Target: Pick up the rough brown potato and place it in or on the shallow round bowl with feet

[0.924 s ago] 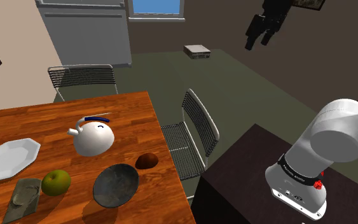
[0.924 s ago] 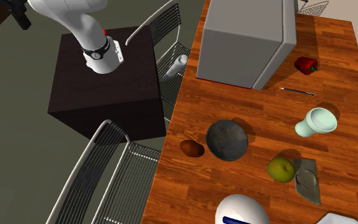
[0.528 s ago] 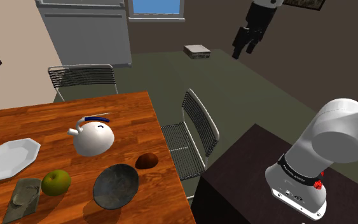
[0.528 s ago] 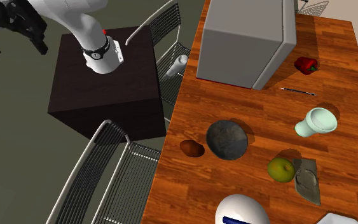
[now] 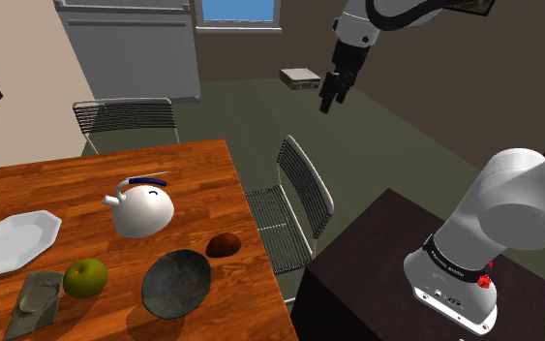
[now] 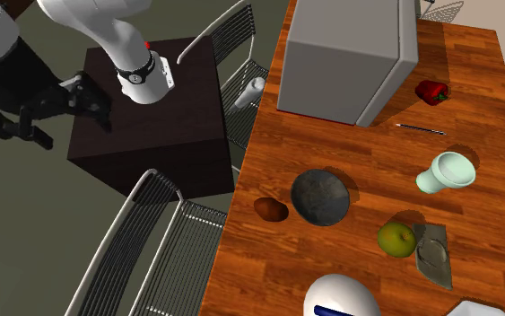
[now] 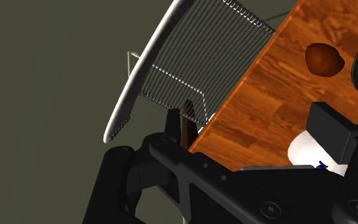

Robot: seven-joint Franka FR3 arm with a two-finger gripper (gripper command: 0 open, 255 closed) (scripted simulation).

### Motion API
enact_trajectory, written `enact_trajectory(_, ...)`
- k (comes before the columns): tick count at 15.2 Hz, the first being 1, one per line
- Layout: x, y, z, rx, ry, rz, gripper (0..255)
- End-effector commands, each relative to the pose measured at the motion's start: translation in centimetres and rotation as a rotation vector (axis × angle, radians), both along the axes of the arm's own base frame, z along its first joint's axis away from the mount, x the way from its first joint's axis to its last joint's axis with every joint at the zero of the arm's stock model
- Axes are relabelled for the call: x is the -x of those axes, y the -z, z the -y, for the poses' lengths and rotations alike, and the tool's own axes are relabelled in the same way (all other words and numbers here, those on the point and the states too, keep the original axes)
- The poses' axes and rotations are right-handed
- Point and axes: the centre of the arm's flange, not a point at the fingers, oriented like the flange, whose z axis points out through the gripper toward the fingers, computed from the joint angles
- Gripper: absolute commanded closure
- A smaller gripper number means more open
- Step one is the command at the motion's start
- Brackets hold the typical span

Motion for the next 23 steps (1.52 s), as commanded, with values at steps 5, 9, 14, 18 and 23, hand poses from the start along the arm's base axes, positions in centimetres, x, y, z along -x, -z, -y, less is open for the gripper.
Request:
enact_trajectory(5,-4.5,5.8,-3.0,-0.034,-0.147,-0.031,0)
enact_trajectory(9,-7.1,9.8,-5.4,-0.056,-0.244,-0.053,0)
enact_trajectory(14,-10.0,14.6,-8.9,-0.084,-0.366,-0.080,0)
enact_trajectory(18,-11.9,18.5,-12.1,-0.106,-0.463,-0.102,0)
enact_trajectory(23,-13.7,23.3,-16.3,-0.134,-0.584,-0.129,0)
